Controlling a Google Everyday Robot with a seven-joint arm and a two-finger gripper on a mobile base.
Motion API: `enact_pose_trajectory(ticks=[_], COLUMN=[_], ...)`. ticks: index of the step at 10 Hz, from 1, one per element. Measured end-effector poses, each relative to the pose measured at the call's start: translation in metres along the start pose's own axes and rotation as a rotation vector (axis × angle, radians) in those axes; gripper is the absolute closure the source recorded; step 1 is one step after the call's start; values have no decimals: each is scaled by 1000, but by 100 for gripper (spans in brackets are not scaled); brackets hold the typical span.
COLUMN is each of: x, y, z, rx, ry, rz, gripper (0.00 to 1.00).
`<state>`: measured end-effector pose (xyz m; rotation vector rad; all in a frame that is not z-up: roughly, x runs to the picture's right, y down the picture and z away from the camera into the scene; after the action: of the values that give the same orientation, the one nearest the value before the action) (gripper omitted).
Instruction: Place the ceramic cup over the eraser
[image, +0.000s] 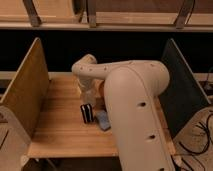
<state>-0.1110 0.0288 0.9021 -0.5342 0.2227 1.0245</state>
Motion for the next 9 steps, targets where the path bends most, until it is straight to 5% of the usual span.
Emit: enact_pose_trajectory(ticks=[3, 5, 9], x=[5, 6, -20], y=[-5, -17, -51], z=[-4, -15, -93], rx=[17, 62, 207], ry=[21, 22, -70], rz=[17, 43, 79], gripper=[82, 98, 100])
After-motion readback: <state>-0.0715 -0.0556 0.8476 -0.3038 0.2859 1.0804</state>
